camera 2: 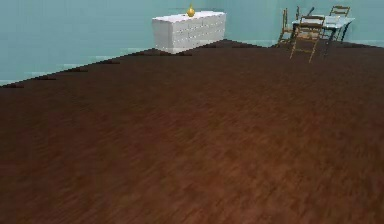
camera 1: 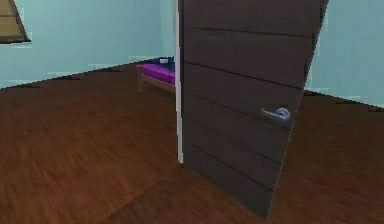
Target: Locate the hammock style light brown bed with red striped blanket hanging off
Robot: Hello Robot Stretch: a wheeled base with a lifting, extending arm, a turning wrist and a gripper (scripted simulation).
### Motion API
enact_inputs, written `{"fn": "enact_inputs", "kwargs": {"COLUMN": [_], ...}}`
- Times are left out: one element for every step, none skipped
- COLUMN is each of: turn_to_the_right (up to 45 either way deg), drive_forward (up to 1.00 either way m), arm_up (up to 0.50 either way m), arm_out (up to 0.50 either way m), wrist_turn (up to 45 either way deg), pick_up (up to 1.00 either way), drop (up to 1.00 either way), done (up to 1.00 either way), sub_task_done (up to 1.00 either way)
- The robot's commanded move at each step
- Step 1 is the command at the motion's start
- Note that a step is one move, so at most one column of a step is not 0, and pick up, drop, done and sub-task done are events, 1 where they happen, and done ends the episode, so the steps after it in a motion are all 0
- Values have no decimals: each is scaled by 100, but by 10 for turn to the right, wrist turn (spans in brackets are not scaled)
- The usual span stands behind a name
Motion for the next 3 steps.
{"fn": "enact_inputs", "kwargs": {"turn_to_the_right": [-420, 0, -270], "drive_forward": [0, 70, 0], "arm_up": [0, 0, 0], "arm_out": [0, 0, 0], "wrist_turn": [0, 0, 0], "pick_up": [0, 0, 0], "drop": [0, 0, 0], "done": [0, 0, 0], "sub_task_done": [0, 0, 0]}}
